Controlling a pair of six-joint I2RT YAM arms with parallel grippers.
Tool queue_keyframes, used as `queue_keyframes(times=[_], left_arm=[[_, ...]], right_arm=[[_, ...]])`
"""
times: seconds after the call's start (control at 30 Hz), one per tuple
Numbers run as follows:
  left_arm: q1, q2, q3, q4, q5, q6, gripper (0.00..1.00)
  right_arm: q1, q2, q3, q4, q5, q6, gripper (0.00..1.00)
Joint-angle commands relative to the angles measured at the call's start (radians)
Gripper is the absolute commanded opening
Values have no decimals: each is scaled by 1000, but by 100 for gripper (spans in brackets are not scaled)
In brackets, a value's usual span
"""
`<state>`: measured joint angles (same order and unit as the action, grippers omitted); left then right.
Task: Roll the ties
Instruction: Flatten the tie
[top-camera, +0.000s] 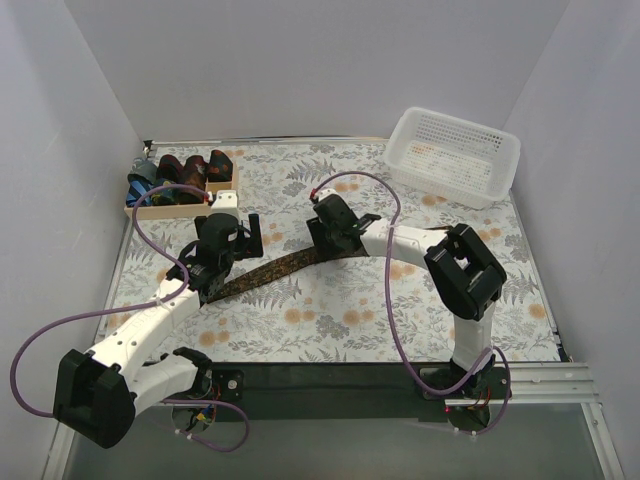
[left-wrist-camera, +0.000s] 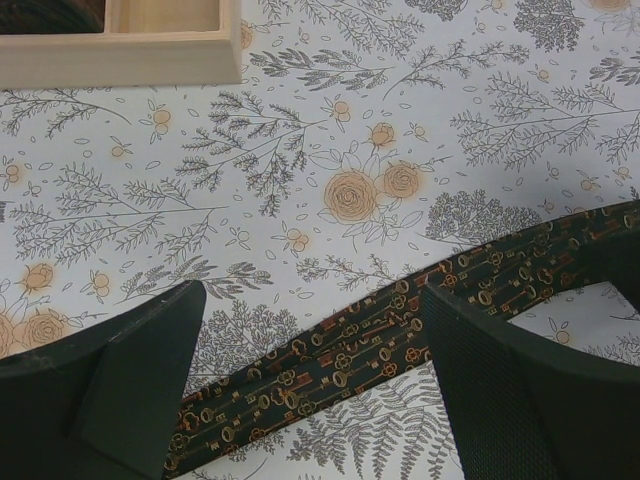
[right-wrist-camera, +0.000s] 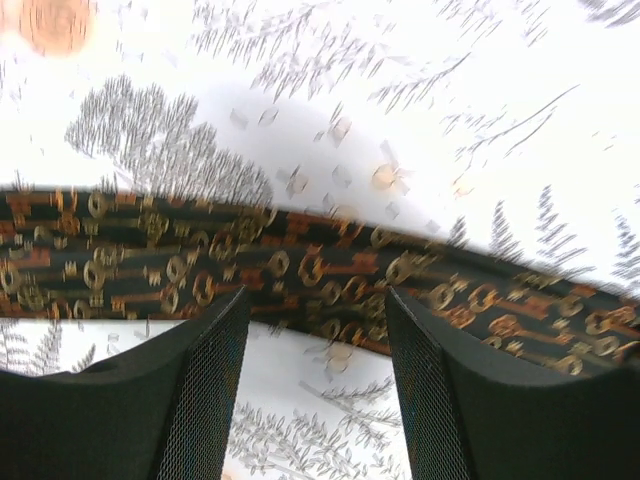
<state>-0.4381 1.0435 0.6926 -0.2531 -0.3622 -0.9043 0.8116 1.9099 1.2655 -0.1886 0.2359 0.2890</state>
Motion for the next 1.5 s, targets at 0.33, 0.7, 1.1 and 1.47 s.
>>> queue_keyframes(times=[0.33,0.7,1.1,1.47], left_arm=[[15,-23,-10,17,22,13,82],[15,82,-38,112,446,246,88],[13,364,105,94,710,380,88],[-14,498,134,97,626,508,84]], right_arm=[[-25,-67,-14,43,-105,-168,58],[-101,-389,-253,-3,-228,-225,98],[-137,-817,-471,-12,-213,-183,98],[-149,-977,-529,-92,-207,-174,98]])
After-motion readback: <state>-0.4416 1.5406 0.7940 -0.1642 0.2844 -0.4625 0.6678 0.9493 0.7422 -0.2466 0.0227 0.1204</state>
